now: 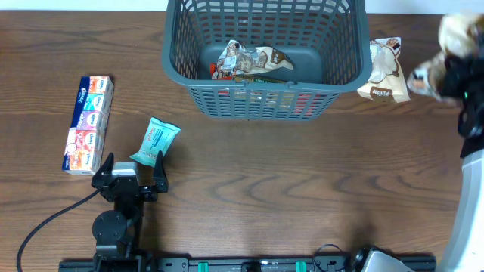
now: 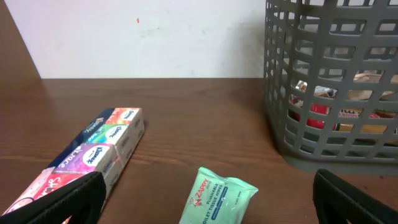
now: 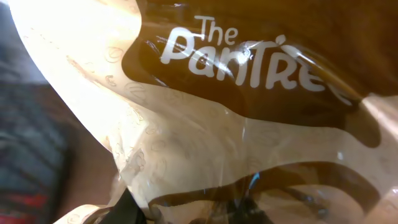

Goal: Pack container
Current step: 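Lift the PanTree pouch and carry it over the basket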

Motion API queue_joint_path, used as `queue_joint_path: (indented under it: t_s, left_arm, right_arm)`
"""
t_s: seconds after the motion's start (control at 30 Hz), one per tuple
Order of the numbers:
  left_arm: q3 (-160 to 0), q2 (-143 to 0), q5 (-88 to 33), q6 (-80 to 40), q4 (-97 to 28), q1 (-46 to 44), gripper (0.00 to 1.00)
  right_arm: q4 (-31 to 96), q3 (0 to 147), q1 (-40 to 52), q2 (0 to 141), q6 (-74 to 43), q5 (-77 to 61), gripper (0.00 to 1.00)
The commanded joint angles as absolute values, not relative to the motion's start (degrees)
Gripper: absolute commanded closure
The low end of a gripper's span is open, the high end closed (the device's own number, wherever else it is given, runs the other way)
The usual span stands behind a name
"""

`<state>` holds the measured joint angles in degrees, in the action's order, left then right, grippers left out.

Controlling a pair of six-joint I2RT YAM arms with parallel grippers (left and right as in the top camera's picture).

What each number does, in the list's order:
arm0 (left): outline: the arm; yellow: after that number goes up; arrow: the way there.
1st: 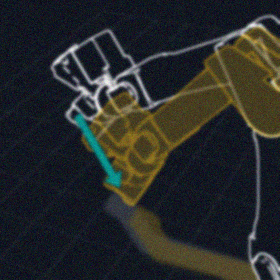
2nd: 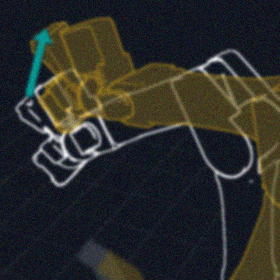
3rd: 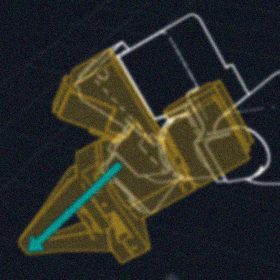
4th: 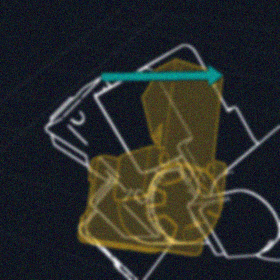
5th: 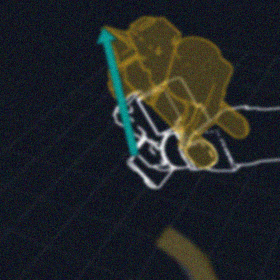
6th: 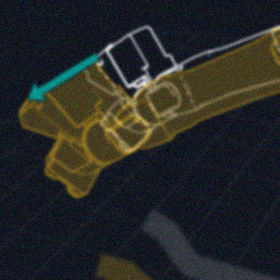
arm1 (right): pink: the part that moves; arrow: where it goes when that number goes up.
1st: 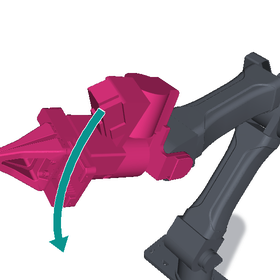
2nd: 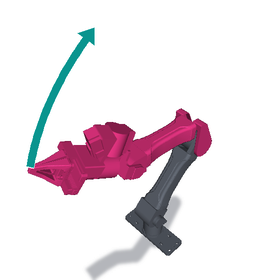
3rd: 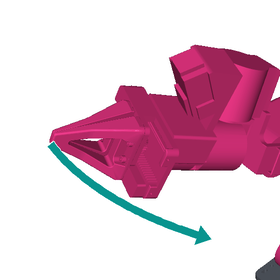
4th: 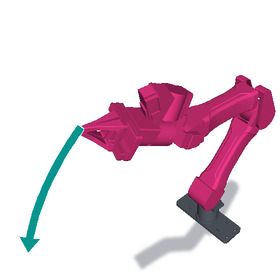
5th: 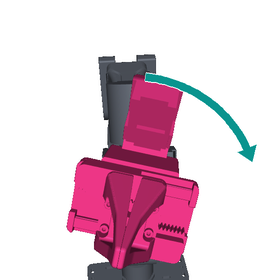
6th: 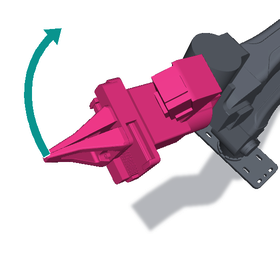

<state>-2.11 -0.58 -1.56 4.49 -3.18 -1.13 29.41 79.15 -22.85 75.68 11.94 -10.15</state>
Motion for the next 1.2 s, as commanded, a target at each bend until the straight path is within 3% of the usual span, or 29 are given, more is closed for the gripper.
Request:
queue_joint_path:
  t_s: [0.0, 0.47, 0.77, 1.17]
  left_arm:
    - [-0.32, -0.19, -2.55, 4.19, -3.97, -1.04, 0.01]
    - [-0.32, -0.19, -2.55, 4.19, -3.97, -1.04, 0.01]
    - [-0.32, -0.19, -2.57, 4.19, -3.97, -1.04, 0.01]
    - [-0.32, -0.19, -2.57, 4.19, -3.97, -1.04, 0.01]
  right_arm:
    - [30.68, 88.23, -16.38, 76.25, 16.95, -12.62, 0.99]
    - [54.48, 117.54, 6.26, 92.47, 43.59, -19.05, 0.99]
    - [50.68, 119.42, 15.86, 99.5, 47.46, -15.46, 0.99]
    - [54.28, 119.42, 20.08, 108.36, 50.17, -16.16, 0.99]
